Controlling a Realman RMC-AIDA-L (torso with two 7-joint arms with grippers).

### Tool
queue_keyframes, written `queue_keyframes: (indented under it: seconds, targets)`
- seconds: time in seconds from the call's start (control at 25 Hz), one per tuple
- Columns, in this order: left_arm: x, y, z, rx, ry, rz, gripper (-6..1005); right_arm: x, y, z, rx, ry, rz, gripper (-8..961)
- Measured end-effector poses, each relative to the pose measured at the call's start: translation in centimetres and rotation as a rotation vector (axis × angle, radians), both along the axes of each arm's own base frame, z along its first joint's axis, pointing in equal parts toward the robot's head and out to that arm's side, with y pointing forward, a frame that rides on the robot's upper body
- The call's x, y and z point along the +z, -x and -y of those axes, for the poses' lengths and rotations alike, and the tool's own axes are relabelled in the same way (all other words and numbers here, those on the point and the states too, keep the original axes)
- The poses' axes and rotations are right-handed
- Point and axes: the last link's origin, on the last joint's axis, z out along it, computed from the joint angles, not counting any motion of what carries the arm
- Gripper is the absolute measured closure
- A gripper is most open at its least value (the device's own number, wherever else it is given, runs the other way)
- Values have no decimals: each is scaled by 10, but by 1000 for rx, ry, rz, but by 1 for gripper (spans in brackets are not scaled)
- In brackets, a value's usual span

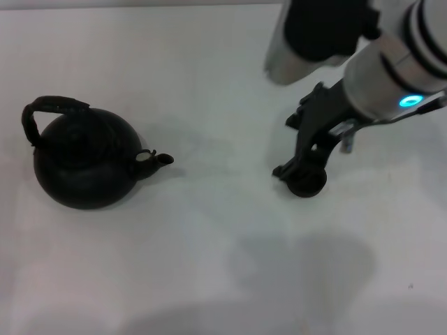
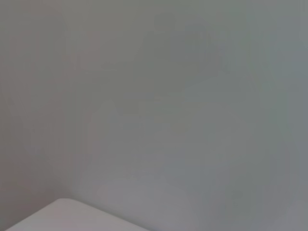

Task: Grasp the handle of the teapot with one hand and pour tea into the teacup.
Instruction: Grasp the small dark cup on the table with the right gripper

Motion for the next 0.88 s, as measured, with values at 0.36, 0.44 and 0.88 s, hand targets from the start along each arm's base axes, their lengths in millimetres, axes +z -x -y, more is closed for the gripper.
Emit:
queue_keyframes:
  seconds: [0.36, 0.44, 0.88]
  targets:
    - [0, 1, -1, 5, 3, 0, 106, -29, -1, 2, 35, -5, 89, 128]
    - [-1, 1, -2, 12, 7, 3, 106, -33, -3, 1, 36, -5, 92, 128]
    - [-3, 0, -5, 11, 11, 9, 107, -48, -26, -3, 20, -31, 205, 128]
